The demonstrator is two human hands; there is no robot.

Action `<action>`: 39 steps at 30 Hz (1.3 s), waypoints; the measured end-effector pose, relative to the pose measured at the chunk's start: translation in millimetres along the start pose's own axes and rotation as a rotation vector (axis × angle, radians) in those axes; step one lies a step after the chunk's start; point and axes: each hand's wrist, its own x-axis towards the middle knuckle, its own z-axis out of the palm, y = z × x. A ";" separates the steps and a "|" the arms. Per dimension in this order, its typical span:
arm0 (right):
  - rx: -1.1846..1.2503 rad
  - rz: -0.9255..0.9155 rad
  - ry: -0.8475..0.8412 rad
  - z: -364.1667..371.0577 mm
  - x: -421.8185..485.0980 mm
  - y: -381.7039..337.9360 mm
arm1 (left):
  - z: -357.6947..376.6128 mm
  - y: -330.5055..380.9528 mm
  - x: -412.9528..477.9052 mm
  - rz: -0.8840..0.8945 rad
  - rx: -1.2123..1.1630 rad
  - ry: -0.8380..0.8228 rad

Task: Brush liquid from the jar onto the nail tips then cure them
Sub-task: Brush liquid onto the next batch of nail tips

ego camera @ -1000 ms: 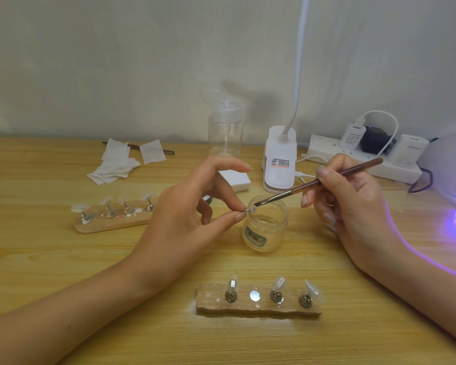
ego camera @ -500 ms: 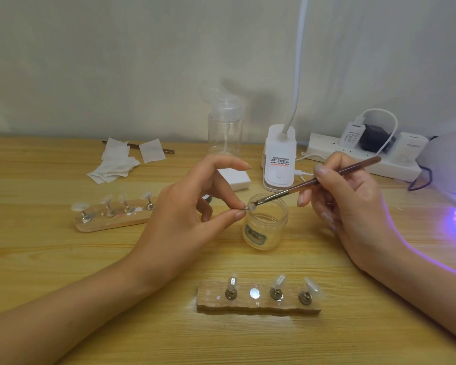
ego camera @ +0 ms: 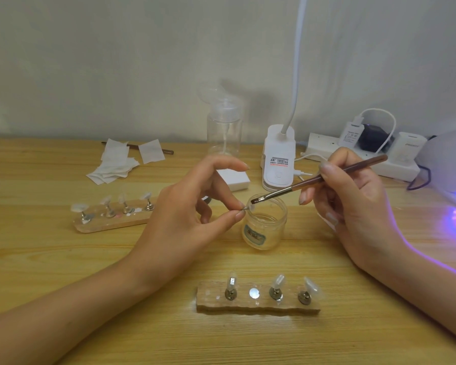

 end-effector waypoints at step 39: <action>-0.047 -0.043 -0.006 -0.1 -0.6 3.5 | -0.1 1.0 0.1 -0.066 -0.076 0.000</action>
